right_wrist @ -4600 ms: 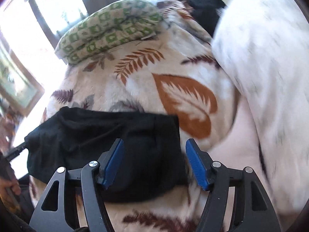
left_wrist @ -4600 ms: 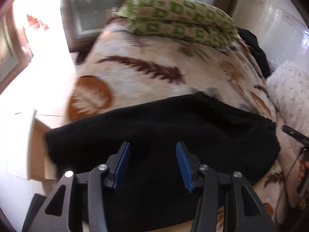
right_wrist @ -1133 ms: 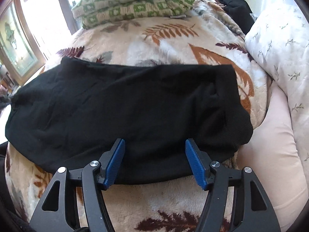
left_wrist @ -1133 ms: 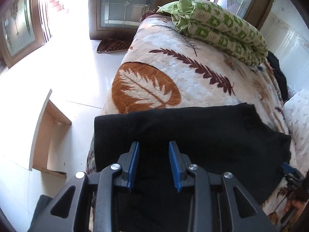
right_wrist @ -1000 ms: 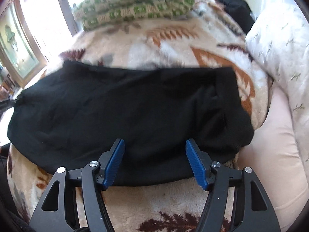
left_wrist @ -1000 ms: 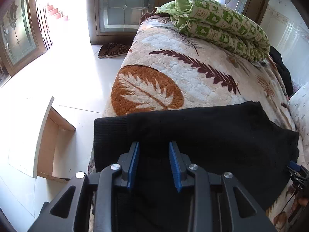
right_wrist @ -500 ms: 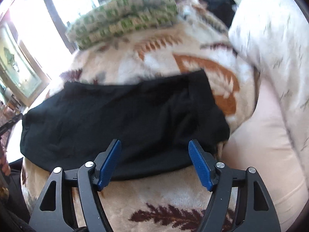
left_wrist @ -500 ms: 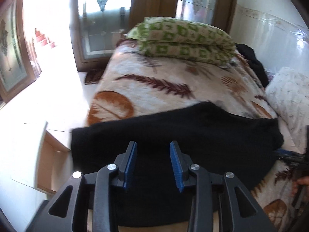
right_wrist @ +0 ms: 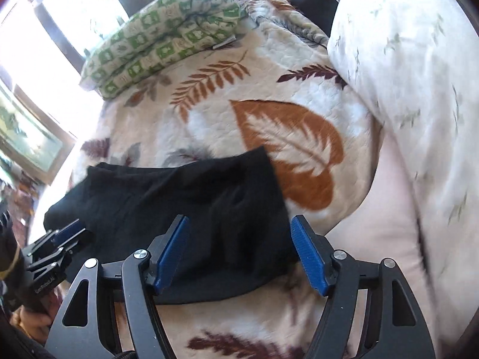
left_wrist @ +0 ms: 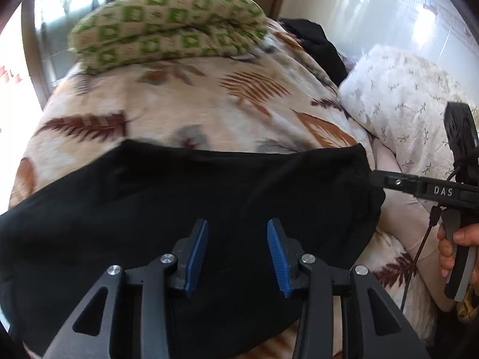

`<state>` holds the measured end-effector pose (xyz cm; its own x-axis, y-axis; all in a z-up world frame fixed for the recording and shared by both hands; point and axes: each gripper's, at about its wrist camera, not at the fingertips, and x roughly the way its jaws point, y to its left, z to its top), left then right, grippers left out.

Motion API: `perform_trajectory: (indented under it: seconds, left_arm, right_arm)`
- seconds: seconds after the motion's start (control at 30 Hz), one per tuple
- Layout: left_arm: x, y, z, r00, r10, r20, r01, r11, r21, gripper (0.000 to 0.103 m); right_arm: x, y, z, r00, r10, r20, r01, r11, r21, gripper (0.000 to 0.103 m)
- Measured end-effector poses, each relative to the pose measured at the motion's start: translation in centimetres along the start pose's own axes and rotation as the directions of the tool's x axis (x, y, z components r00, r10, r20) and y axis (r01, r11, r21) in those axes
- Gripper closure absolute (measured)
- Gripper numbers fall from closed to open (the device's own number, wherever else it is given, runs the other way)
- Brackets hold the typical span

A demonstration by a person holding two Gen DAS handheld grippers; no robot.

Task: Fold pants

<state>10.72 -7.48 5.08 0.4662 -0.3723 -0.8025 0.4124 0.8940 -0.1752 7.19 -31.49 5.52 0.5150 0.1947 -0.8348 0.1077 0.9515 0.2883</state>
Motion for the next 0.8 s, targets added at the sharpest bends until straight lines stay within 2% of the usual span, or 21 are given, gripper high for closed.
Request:
perform_trajectory:
  seconds: [0.13,0.23,0.37,0.47,0.57,0.63,0.7,0.73,0.8]
  left_arm:
    - [3.0,-2.7,1.0,0.996,0.059,-0.064,-0.054,0.995,0.078,0.059]
    - [5.2,-3.4,0.7,0.989,0.085,-0.124,-0.073,0.992,0.098,0.059]
    - [5.4,-3.7,0.3,0.989,0.107,-0.106,-0.094,0.988,0.122,0.059]
    - [4.9,-3.4,0.8,0.989,0.089,-0.115,-0.078,0.992,0.1,0.059]
    - [3.7,-3.2,1.3,0.995,0.072,-0.07,-0.067,0.995,0.076,0.059]
    - [4.1,-3.2,1.5,0.994,0.071,-0.085,-0.064,0.995,0.077,0.059]
    - [5.4,-3.2,1.2,0.987,0.094,-0.132,-0.084,0.993,0.082,0.059]
    - [6.0,-3.2,0.9,0.985,0.105,-0.139,-0.093,0.992,0.087,0.059]
    - [5.9,-3.5,0.7,0.987,0.12,-0.108,-0.109,0.989,0.1,0.059]
  right_arm:
    - [1.9,-1.3,0.1,0.997,0.042,-0.061,-0.043,0.999,-0.012,0.033]
    - [3.4,-2.1,-0.4,0.994,0.056,-0.095,-0.057,0.998,-0.008,0.033]
    - [4.4,-2.0,-0.5,0.991,0.079,-0.111,-0.085,0.995,-0.047,0.033]
    - [4.9,-2.3,0.2,0.989,0.109,-0.105,-0.112,0.993,-0.029,0.033]
    - [5.2,-2.5,0.7,0.986,0.132,-0.102,-0.136,0.99,-0.038,0.033]
    - [5.5,-2.4,0.9,0.985,0.131,-0.112,-0.138,0.989,-0.057,0.033]
    - [5.6,-2.5,0.9,0.984,0.13,-0.122,-0.138,0.989,-0.059,0.035]
    - [5.6,-2.6,1.0,0.984,0.13,-0.121,-0.137,0.989,-0.048,0.04]
    - [5.4,-3.2,1.0,0.983,0.141,-0.12,-0.144,0.989,-0.016,0.049]
